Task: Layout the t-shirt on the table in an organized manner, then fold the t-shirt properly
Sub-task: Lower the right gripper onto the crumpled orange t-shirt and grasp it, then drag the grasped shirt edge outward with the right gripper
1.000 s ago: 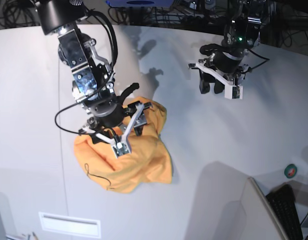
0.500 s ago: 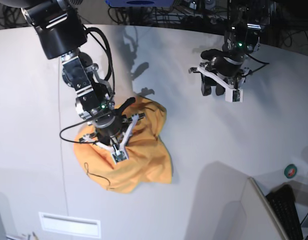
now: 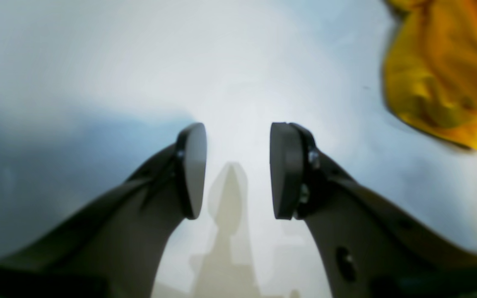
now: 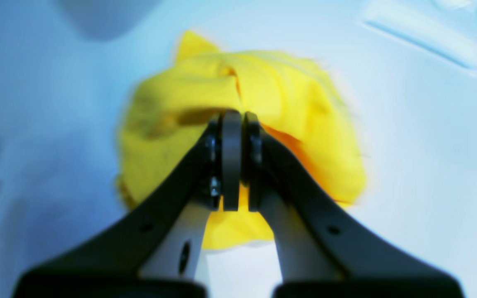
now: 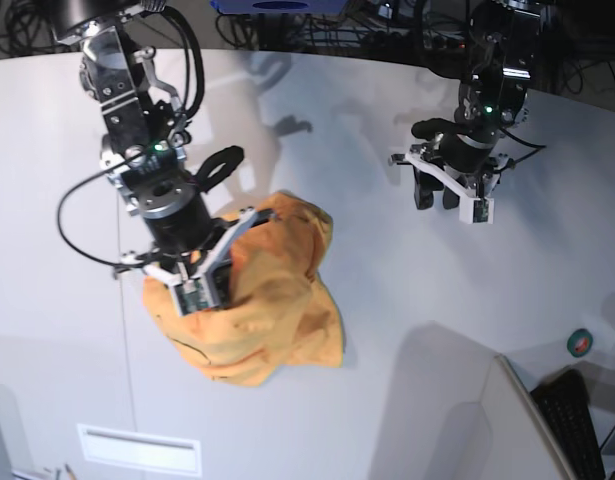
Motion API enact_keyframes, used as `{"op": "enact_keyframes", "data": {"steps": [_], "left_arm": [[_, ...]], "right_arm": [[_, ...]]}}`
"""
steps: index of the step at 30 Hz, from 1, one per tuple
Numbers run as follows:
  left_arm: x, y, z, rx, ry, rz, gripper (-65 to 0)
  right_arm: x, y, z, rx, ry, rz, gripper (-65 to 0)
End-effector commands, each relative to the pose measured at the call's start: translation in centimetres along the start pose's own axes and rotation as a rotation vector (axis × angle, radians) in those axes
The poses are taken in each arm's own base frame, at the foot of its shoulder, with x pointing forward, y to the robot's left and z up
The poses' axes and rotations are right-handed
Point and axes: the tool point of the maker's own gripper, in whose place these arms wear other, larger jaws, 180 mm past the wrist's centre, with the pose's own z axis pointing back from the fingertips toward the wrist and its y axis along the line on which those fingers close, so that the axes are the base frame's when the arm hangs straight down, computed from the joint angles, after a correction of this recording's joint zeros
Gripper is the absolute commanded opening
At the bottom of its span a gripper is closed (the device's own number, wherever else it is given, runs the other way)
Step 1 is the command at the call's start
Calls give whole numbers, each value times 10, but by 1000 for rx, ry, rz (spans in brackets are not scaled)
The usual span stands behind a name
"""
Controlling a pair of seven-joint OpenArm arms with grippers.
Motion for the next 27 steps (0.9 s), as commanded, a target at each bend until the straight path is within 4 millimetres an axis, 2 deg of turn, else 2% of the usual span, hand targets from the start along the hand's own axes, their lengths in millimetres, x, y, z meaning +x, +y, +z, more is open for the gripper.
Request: {"op": "enact_keyframes", "data": {"steps": [1,5,8,13,17,19,22,27], "left_arm": [[10,-1,-2,-4,-34,6,-405],[7,2,-8,4,-23,12,-405],[4,5,-10,11,-13,15,-405],[9,3,-12,9,-24,21,-406],[9,3,-11,8,-24,19,-406],[8,3,-12,8,-22,18,-406],[8,4,-12,11,-21,20,-406],[11,6,-12,13,-30,21,-406]], "right_arm": [[16,-14,5,-40,-59,-12,-650],[18,-66,15,-170,-68,-34,-650],[37,-93,11,-227,-112,-26,-650],[68,-119,-5,-270,-169,-3,-650],[70,-153,0,-349,-174,-14,-650],[66,-166,5,-383,-166,-26,-650],[34,-180,3,-417,-87,-51,-650],[-18,-221,-17,-491,60,-136,-650]]}}
